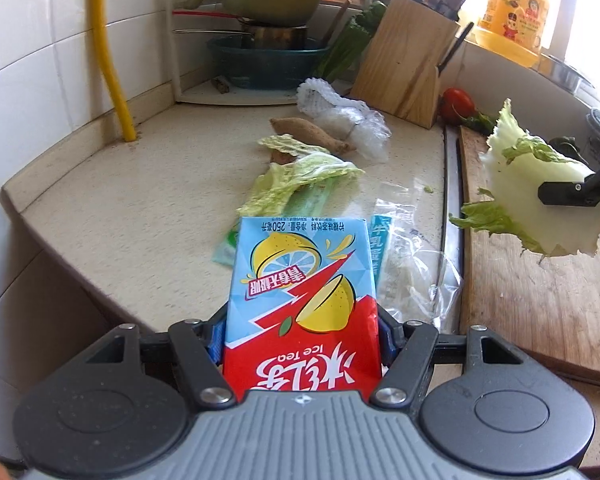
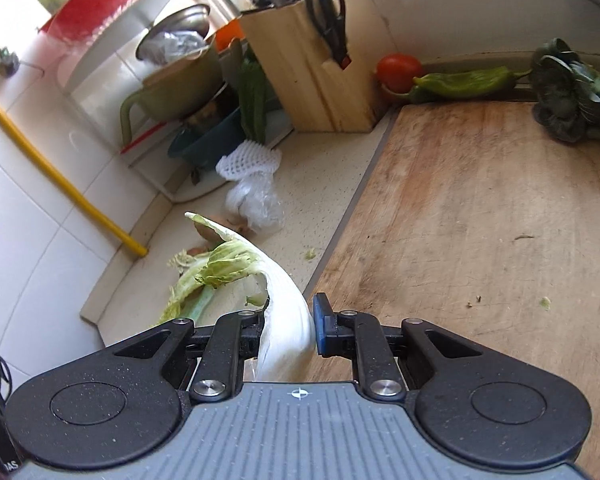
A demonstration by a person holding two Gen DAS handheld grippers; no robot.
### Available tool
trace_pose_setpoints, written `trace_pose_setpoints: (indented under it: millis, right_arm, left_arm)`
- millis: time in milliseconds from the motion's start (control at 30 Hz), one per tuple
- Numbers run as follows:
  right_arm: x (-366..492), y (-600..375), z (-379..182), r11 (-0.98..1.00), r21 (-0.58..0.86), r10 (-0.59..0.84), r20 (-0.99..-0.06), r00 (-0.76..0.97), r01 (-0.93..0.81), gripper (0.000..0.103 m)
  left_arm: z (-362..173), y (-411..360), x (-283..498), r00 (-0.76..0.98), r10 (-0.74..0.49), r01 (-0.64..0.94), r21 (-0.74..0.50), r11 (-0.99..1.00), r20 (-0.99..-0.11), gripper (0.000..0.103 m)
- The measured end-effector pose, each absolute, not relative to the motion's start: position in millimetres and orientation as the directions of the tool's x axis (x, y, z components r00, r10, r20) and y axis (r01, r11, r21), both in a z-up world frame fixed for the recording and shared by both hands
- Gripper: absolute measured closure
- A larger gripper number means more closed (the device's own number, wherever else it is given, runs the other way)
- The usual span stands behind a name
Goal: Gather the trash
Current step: 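Carry the ice tea carton and cabbage half with both tools over the bin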
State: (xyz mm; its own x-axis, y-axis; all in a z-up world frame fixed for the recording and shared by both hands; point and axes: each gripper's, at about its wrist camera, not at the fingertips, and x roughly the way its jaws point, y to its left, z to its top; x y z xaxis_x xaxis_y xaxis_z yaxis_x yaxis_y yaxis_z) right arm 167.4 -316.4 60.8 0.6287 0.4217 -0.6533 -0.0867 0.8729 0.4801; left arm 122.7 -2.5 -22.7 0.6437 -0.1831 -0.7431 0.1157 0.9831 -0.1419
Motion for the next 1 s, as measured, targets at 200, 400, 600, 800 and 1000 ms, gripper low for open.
trace_pose_setpoints:
  millis: [200, 400, 600, 800, 1000]
  right_arm:
    - [156.6, -310.4, 63.9, 0.866, 0.494, 0.428, -0.647, 0.631, -0.081, 0.081]
    - [150.6, -288.9, 67.1, 0.854, 0.505, 0.468, -0.643, 0.607, -0.123, 0.081]
    - [146.6, -254.5, 69.3, 0.835, 0.515, 0.526, -0.640, 0.560, -0.195, 0.081]
    - [140.3, -212.7, 68.1, 0.804, 0.529, 0.588, -0.640, 0.495, -0.271, 0.081]
    - [132.0, -171.0, 67.8, 0.771, 0.539, 0.637, -0.638, 0.432, -0.340, 0.081]
  left_arm:
    - [-21.7, 19.9, 108.0, 0.654, -0.155, 0.067, -0.147, 0.987, -0.741, 0.039]
    - [-20.6, 44.1, 88.9, 0.667, -0.112, 0.006, -0.144, 0.990, -0.737, 0.039]
    - [-21.2, 68.9, 66.7, 0.673, -0.060, -0.065, -0.139, 0.988, -0.737, 0.039]
    - [-21.2, 95.0, 42.7, 0.676, -0.004, -0.137, -0.131, 0.982, -0.737, 0.039]
    - [-18.1, 122.2, 19.2, 0.678, 0.048, -0.205, -0.126, 0.971, -0.733, 0.039]
